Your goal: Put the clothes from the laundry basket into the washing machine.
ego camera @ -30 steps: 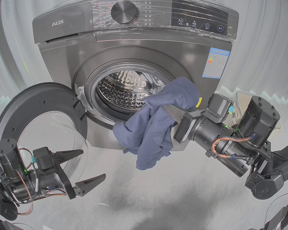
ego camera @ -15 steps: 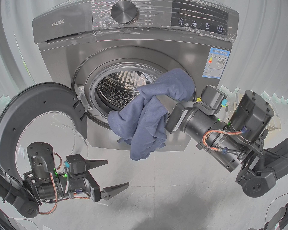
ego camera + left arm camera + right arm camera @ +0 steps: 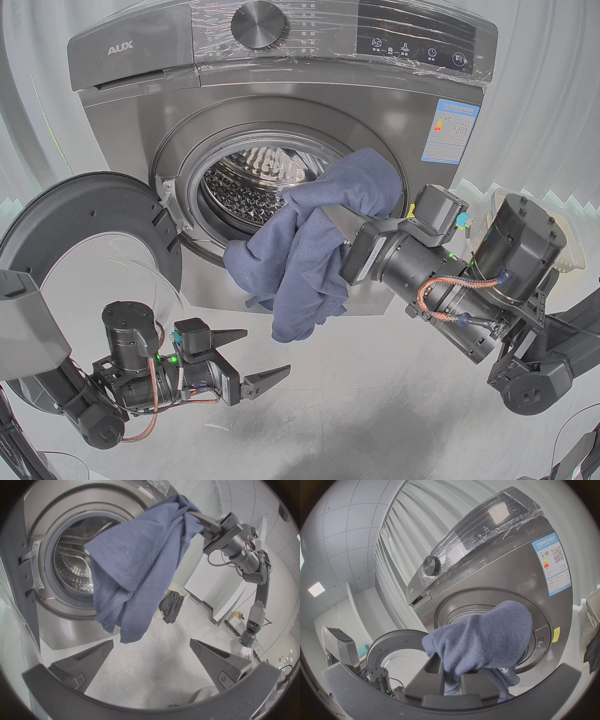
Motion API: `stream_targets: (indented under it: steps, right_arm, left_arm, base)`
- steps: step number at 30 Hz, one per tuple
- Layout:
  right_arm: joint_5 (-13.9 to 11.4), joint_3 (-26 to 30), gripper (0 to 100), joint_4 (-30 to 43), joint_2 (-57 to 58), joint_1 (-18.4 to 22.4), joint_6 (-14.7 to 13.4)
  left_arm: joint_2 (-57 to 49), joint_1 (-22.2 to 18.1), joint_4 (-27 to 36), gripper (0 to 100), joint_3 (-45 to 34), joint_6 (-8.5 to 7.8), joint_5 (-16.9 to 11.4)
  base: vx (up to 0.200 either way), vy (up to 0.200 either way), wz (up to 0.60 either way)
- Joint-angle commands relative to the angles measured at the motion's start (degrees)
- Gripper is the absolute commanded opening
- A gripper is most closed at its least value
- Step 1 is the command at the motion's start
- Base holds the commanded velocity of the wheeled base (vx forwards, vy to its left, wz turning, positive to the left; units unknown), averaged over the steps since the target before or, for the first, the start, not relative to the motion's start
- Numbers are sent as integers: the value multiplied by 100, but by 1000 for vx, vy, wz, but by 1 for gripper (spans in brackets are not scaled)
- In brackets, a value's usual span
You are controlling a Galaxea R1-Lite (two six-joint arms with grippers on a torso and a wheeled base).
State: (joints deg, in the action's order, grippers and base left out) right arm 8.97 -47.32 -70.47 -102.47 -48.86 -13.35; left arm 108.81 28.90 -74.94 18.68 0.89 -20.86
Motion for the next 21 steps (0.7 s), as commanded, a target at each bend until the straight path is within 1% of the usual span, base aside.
stream_targets:
  steps: [1, 3, 4, 5, 10, 15, 21]
  right_arm:
    - [-1, -5, 0, -1, -1, -10, 8]
    - [-1, -5, 0, -1, 8, -36, 8]
    - [-1, -5, 0, -1, 8, -36, 8]
    - [-1, -5, 0, -1, 8, -45, 8]
    - [-1, 4, 0, -1, 26, -53, 17]
    - [-1, 4, 0, -10, 35, -89, 17]
    - [-1, 13, 0, -10, 35, -124, 8]
  left_arm:
    - [562, 1, -135, 100, 215, 78, 20]
    - [694, 1, -223, 100, 312, 166, 20]
    - [694, 1, -223, 100, 312, 166, 20]
    - [826, 1, -232, 100, 409, 201, 20]
    - [1142, 1, -250, 100, 690, 210, 29]
    - [1344, -8, -364, 100, 1006, 289, 38]
    - [1546, -16, -399, 100, 1332, 298, 56]
  base:
    - [0, 0, 0]
    - [0, 0, 0]
    - [0, 0, 0]
    - [0, 0, 0]
    - [0, 0, 0]
    - [0, 0, 0]
    - [0, 0, 0]
